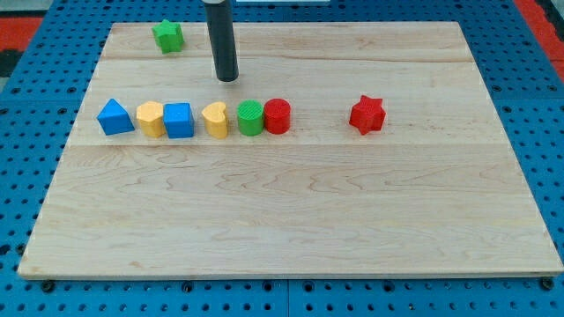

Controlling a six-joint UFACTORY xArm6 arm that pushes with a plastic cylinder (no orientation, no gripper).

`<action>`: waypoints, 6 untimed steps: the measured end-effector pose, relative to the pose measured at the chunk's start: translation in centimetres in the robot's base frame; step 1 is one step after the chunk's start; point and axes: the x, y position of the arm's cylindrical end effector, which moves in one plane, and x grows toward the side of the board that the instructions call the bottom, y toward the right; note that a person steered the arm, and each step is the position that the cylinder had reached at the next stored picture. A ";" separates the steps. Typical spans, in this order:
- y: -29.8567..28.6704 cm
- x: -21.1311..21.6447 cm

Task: Place your arm above red circle

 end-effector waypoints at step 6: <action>6.2 0.0</action>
